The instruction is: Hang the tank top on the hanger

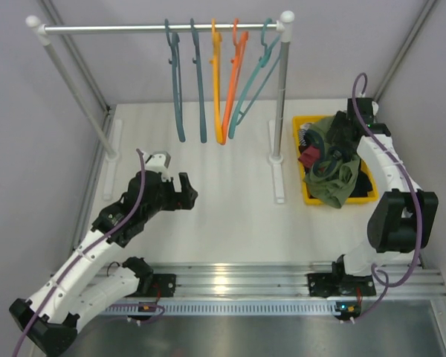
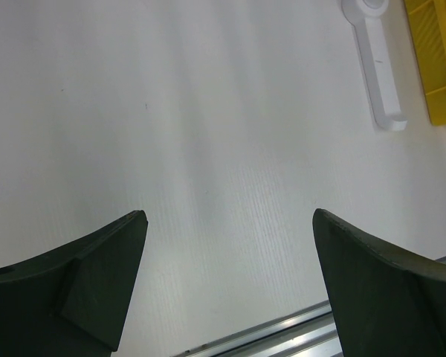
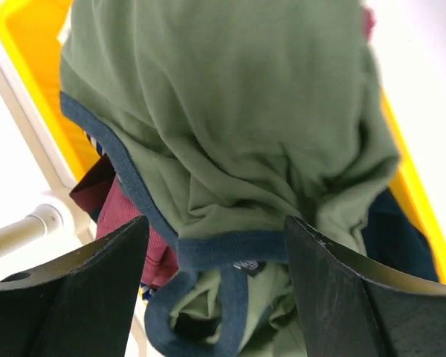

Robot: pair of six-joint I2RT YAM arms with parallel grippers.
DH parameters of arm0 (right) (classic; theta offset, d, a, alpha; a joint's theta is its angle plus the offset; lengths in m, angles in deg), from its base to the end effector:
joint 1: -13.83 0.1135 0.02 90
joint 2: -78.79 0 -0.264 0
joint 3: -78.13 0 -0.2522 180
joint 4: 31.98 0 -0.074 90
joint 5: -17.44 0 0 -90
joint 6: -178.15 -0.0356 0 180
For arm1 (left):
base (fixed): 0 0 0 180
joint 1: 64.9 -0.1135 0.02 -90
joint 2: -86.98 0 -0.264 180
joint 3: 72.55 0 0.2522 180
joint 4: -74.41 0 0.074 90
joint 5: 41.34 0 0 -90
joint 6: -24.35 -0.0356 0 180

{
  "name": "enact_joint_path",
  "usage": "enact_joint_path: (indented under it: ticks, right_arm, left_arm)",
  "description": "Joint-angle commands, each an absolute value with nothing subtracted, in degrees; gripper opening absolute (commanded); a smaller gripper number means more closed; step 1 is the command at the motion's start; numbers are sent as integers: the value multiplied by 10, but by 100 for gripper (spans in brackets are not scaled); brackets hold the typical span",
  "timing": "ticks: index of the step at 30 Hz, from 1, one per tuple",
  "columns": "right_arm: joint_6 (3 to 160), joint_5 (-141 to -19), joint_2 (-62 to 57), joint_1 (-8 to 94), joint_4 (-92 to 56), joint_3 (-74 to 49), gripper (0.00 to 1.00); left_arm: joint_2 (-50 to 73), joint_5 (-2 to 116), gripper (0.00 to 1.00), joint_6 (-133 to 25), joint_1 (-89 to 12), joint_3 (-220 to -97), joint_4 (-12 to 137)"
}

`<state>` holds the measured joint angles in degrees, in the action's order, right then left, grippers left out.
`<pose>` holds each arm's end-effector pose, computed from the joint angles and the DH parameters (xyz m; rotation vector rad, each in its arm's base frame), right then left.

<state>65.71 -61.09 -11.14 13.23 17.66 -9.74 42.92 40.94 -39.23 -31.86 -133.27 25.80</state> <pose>0.3452 -0.0107 0.3070 0.5656 2.3098 -0.0590 0.1406 -0.0857 0.3116 0.0439 2.1586 -0.4673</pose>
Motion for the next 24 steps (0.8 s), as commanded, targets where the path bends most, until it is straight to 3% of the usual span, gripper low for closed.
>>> enact_joint_path:
  ticks: [1,4,5,8,9,16,24]
  right_arm:
    - [666,-601,-130,153,152,-108,73]
    - [665,-601,-132,152,142,-121,58]
    - [665,-601,-130,153,144,-123,38]
    - [668,-593,-96,159,156,-116,7]
    - [669,-590,-86,161,166,-111,3]
    - [681,-624,27,178,245,5,0]
    - [677,-687,68,218,333,173,0]
  left_arm:
    - [425,412,98,-395,-318,-1331,268]
    - [420,411,98,-395,-318,-1332,267]
    - [419,410,98,-395,-319,-1332,266]
    - [421,411,98,-395,-319,-1335,264]
    - [422,411,98,-395,-318,-1336,264]
    - [433,425,98,-398,-319,-1342,262]
    - [461,445,98,-407,-318,-1352,257]
